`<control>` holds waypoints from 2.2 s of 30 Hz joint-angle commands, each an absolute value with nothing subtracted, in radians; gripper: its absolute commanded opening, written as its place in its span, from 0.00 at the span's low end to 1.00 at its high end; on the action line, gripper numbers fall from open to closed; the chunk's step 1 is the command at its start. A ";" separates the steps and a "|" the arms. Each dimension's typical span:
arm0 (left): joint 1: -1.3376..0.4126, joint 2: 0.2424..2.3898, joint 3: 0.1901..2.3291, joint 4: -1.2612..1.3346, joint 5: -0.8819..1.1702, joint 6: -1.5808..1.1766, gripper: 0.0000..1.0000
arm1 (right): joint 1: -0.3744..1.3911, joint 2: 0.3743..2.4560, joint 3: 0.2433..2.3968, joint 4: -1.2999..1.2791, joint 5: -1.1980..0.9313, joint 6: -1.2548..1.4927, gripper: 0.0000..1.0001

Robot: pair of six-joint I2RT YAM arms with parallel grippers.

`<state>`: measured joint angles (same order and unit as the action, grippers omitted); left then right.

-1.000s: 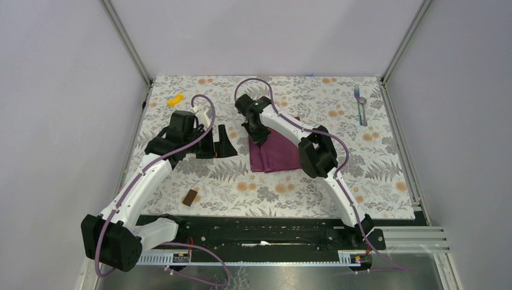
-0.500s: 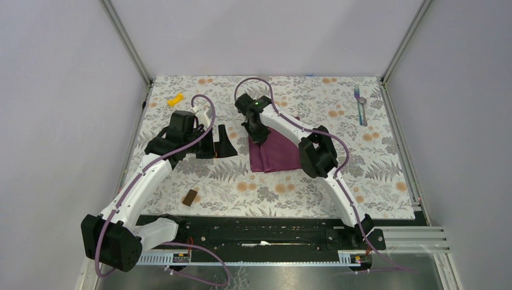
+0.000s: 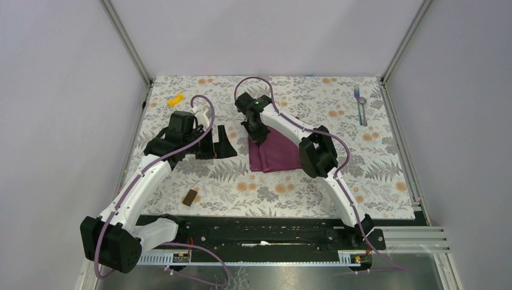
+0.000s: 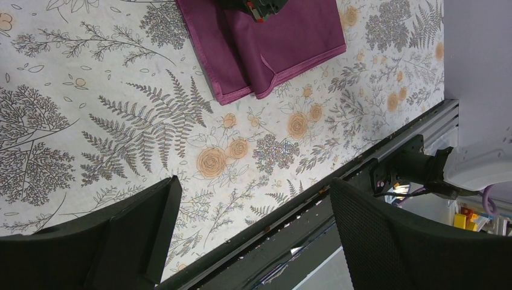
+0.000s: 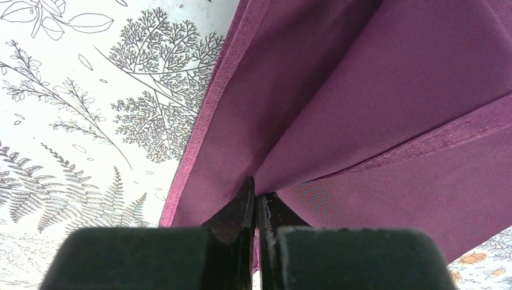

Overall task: Fold the napkin into a case and place the utensils inside
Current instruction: Fold the rectangle-folded napkin at the center of the board.

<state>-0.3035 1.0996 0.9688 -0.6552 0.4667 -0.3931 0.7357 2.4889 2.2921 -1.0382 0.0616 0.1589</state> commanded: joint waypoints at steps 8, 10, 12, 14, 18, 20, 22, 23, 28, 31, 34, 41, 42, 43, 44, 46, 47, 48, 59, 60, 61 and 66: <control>-0.307 1.076 1.002 -0.636 0.459 -0.394 0.99 | 0.708 2.394 2.300 -1.036 0.038 0.173 0.03; -0.307 1.080 1.003 -0.637 0.463 -0.395 0.99 | 0.702 2.386 2.299 -1.030 0.028 0.174 0.03; -0.307 1.085 1.003 -0.632 0.466 -0.396 0.99 | 0.697 2.389 2.302 -1.031 0.020 0.173 0.03; -0.306 1.086 1.007 -0.632 0.467 -0.397 0.99 | 0.697 2.398 2.301 -1.032 0.012 0.174 0.03; -0.307 1.085 1.006 -0.632 0.467 -0.395 0.99 | 0.697 2.419 2.299 -1.025 0.003 0.176 0.03; -0.306 1.084 1.004 -0.632 0.467 -0.396 0.99 | 0.698 2.425 2.299 -1.018 0.002 0.180 0.04; -0.307 1.085 1.002 -0.632 0.465 -0.396 0.99 | 0.698 2.431 2.303 -1.012 -0.024 0.182 0.05; -0.307 1.085 1.002 -0.631 0.465 -0.396 0.99 | 0.698 2.436 2.307 -1.010 -0.030 0.184 0.06; -0.307 1.083 1.003 -0.632 0.467 -0.397 0.99 | 0.698 2.454 2.310 -1.011 -0.038 0.184 0.07; -0.307 1.084 1.003 -0.631 0.467 -0.397 0.99 | 0.698 2.459 2.309 -1.007 -0.040 0.185 0.08; -0.307 1.087 1.003 -0.631 0.467 -0.397 0.99 | 0.700 2.466 2.312 -1.005 -0.046 0.186 0.09; -0.307 1.084 1.002 -0.631 0.462 -0.396 0.99 | 0.703 2.485 2.344 -0.999 -0.086 0.203 0.31; -0.307 1.086 1.002 -0.632 0.461 -0.396 0.99 | 0.703 2.482 2.359 -0.998 -0.105 0.214 0.36; -0.307 1.087 1.001 -0.632 0.462 -0.396 0.99 | 0.703 2.473 2.374 -0.995 -0.128 0.226 0.41; -0.307 1.088 1.002 -0.632 0.462 -0.397 0.99 | 0.703 2.458 2.382 -0.986 -0.153 0.235 0.46; -0.307 1.087 1.004 -0.632 0.464 -0.398 0.99 | 0.698 2.408 2.382 -0.965 -0.190 0.252 0.55; -0.307 1.085 1.003 -0.632 0.463 -0.398 0.99 | 0.693 2.376 2.361 -0.941 -0.211 0.263 0.60; -0.307 1.085 1.006 -0.632 0.462 -0.398 0.99 | 0.684 2.336 2.333 -0.916 -0.229 0.274 0.64; -0.307 1.106 1.005 -0.613 0.487 -0.425 0.99 | 0.499 2.009 1.728 -0.507 -0.512 0.360 0.76; -0.307 1.115 1.000 -0.598 0.497 -0.433 0.99 | 0.496 1.994 1.675 -0.456 -0.545 0.381 0.76; -0.307 1.122 0.993 -0.579 0.508 -0.445 0.99 | 0.492 1.980 1.597 -0.406 -0.583 0.405 0.76; -0.310 1.144 0.972 -0.532 0.540 -0.481 0.99 | 0.488 1.942 1.375 -0.188 -0.657 0.481 0.77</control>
